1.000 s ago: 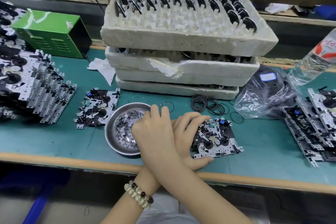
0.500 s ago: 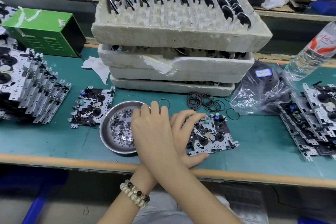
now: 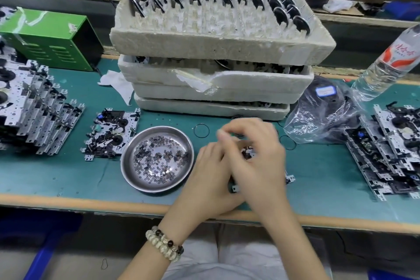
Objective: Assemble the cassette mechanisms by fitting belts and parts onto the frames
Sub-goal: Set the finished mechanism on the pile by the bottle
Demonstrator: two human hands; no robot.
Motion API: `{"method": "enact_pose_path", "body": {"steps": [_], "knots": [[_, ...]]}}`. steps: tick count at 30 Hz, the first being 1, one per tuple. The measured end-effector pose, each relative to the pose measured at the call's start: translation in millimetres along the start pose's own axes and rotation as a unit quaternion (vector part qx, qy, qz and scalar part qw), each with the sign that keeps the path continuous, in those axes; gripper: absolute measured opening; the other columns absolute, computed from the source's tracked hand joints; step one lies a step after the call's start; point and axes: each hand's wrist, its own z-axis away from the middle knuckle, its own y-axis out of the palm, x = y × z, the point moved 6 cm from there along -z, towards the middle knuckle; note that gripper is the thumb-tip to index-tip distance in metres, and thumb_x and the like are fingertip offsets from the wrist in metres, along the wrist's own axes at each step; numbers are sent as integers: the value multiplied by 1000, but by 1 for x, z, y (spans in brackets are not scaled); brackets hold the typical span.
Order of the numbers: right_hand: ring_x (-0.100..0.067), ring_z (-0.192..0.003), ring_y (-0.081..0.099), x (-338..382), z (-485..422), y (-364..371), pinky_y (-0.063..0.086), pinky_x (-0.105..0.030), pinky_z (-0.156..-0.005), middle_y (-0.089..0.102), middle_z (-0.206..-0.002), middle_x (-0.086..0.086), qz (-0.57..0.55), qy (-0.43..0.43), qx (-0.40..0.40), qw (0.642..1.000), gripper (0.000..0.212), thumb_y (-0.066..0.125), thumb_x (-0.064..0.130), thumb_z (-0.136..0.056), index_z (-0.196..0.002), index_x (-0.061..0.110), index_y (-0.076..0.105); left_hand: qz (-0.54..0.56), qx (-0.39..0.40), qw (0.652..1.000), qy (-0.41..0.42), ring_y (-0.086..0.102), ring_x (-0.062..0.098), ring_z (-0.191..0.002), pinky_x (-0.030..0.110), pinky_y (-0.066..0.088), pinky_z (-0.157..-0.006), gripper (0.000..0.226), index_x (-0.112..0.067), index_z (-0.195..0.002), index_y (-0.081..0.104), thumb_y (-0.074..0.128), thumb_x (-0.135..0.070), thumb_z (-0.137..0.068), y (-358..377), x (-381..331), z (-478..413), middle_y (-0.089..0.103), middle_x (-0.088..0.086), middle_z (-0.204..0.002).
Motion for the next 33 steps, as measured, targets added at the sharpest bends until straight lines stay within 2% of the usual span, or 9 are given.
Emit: {"method": "enact_pose_path", "body": {"steps": [3, 5, 7, 13, 22, 25, 28, 33], "knots": [[-22, -97, 57, -41, 1, -33, 36, -16, -89, 67, -90, 7, 89, 83, -42, 992, 5, 76, 20, -84, -80, 22, 73, -9, 4, 1000, -1, 46, 13, -126, 35, 38, -106, 90, -21, -146, 45, 75, -61, -72, 5, 7, 2, 45, -6, -137], [-24, -96, 53, -60, 5, -42, 29, -9, -85, 65, -89, 5, 167, 104, -46, 979, 6, 78, 19, -82, -78, 21, 74, -14, 2, 1000, -4, 46, 14, -127, 38, 38, -106, 93, -24, -147, 41, 80, -58, -70, 7, 8, 2, 43, -7, -139], [-21, -94, 46, -68, 9, -39, 28, -13, -82, 64, -90, 4, 206, 97, -29, 973, 6, 79, 17, -81, -77, 18, 75, -4, 0, 1000, -3, 46, 14, -127, 39, 38, -105, 94, -26, -147, 40, 81, -57, -69, 8, 9, 3, 43, -8, -139], [-19, -97, 41, -73, 13, -23, 31, -25, -89, 64, -95, 3, 213, 105, 14, 971, 4, 79, 20, -80, -78, 18, 78, 7, -7, 1000, -4, 49, 15, -124, 40, 40, -103, 90, -26, -145, 41, 83, -55, -71, 8, 10, 3, 44, -8, -138], [-13, -100, 34, -73, 6, -23, 27, -24, -90, 57, -95, 10, 228, 129, 61, 963, 5, 79, 29, -80, -80, 24, 79, 7, -10, 1000, -4, 49, 15, -124, 39, 40, -103, 91, -28, -145, 40, 83, -55, -70, 9, 12, 4, 43, -9, -139], [-11, -98, 30, -75, 1, -22, 24, -21, -89, 55, -95, 10, 237, 148, 95, 956, 7, 78, 32, -80, -81, 25, 79, 6, -11, 1000, -2, 48, 14, -124, 37, 39, -104, 92, -29, -146, 39, 83, -55, -69, 9, 12, 5, 43, -10, -139], [-10, -97, 26, -75, -7, -21, 28, -27, -93, 52, -95, 9, 252, 162, 141, 943, 5, 78, 35, -80, -79, 31, 77, 5, -7, 1000, -3, 47, 13, -125, 36, 38, -105, 92, -30, -146, 38, 82, -55, -70, 9, 12, 5, 42, -11, -140], [-17, -102, 30, -72, -22, -18, 24, -27, -85, 54, -90, 10, 269, 180, 228, 918, 5, 79, 38, -79, -75, 36, 76, 0, -6, 1000, -4, 47, 13, -124, 32, 36, -105, 94, -29, -146, 38, 83, -55, -69, 8, 13, 5, 42, -10, -140]]}}
